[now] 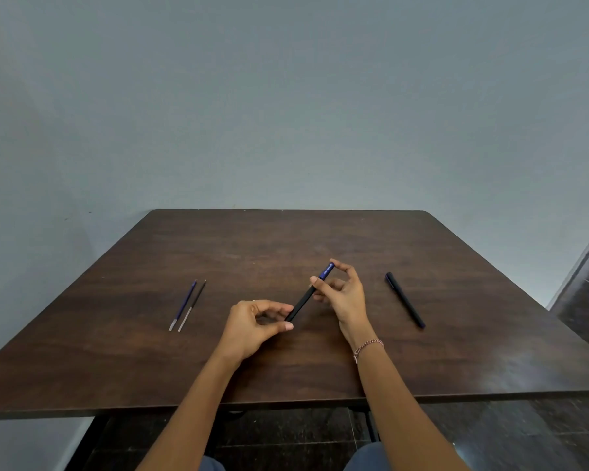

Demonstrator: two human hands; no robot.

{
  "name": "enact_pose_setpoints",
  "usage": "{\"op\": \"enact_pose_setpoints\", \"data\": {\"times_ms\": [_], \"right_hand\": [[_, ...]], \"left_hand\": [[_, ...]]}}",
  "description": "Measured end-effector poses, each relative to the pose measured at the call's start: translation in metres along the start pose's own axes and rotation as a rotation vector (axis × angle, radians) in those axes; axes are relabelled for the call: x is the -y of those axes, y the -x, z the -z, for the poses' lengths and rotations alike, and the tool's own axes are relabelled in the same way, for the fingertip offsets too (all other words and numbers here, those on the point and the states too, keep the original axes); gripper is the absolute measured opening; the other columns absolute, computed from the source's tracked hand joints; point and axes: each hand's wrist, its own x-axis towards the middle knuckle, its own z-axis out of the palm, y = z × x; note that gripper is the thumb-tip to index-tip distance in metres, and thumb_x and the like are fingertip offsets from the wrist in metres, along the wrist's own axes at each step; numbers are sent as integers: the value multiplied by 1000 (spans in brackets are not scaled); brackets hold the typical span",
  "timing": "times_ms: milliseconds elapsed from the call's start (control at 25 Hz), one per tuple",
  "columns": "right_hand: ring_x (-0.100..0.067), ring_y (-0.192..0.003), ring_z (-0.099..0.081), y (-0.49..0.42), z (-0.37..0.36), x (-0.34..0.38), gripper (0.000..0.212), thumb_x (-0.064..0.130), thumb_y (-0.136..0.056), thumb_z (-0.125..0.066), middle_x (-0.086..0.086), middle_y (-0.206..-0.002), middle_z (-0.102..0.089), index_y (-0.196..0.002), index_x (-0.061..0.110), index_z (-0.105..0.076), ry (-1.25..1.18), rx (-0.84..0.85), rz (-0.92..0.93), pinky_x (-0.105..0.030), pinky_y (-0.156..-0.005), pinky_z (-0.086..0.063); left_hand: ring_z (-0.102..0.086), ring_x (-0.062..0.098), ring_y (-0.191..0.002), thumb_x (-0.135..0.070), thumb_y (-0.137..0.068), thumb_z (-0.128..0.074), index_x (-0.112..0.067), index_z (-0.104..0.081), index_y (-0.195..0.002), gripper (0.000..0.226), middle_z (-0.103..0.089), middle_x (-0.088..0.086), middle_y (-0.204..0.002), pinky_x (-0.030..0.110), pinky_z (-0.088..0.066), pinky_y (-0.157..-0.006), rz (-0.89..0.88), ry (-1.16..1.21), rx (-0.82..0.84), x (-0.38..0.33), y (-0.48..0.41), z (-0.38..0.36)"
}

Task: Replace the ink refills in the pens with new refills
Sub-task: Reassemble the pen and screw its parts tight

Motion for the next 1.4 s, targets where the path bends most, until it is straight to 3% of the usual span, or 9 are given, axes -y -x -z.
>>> {"op": "enact_pose_setpoints", "data": {"times_ms": [120,280,440,640,960,1160,1400], "right_hand": [[-16,-64,-71,1,-1,2,61,14,-73,-81,-10,-78,-74,-125,24,-50,28,49,-3,-29,-72,-58],[-15,-63,-70,5,-1,6,73,14,-68,-84,-7,-73,-73,-126,30,-42,111,139,4,-23,-67,-55],[-11,-62,-68,6,3,9,76,8,-71,-82,-2,-67,-69,-128,25,-35,119,198,14,-18,-65,-52],[-9,-59,-66,5,3,10,71,0,-78,-74,-11,-80,-66,-127,22,-27,3,197,-18,-17,-61,-52],[-10,-60,-63,3,5,11,62,0,-85,-67,-8,-79,-68,-126,21,-25,23,242,-50,-23,-67,-54],[-6,-59,-63,2,0,8,62,9,-85,-70,-5,-79,-67,-128,24,-28,94,213,-24,-16,-61,-51],[-10,-64,-64,-3,-4,4,36,32,-94,-56,-4,-81,-66,-126,20,-46,84,96,-37,-26,-66,-54]], "left_hand": [[-69,4,-80,-13,-65,-84,-38,-71,-84,34,-74,-11,-81,11,-51,-71,-7,-24,11,0,0,0],[-69,3,-79,-12,-65,-84,-37,-71,-85,35,-74,-11,-79,12,-52,-71,4,-23,-6,0,-1,0],[-69,3,-77,-10,-64,-84,-36,-72,-84,34,-74,-9,-77,7,-49,-69,4,-35,12,0,0,1],[-71,14,-71,-4,-63,-83,-28,-74,-79,30,-75,-4,-76,17,-55,-64,11,66,-30,0,-1,1],[-71,12,-69,-7,-62,-84,-24,-73,-81,28,-74,-3,-75,17,-56,-66,14,-4,21,-1,0,1],[-71,11,-68,-7,-64,-83,-23,-73,-82,27,-74,-1,-74,15,-54,-64,28,9,9,-6,1,1],[-69,7,-68,-16,-62,-86,-26,-72,-82,26,-73,-6,-72,13,-53,-64,51,-46,15,-5,-2,1]]}}
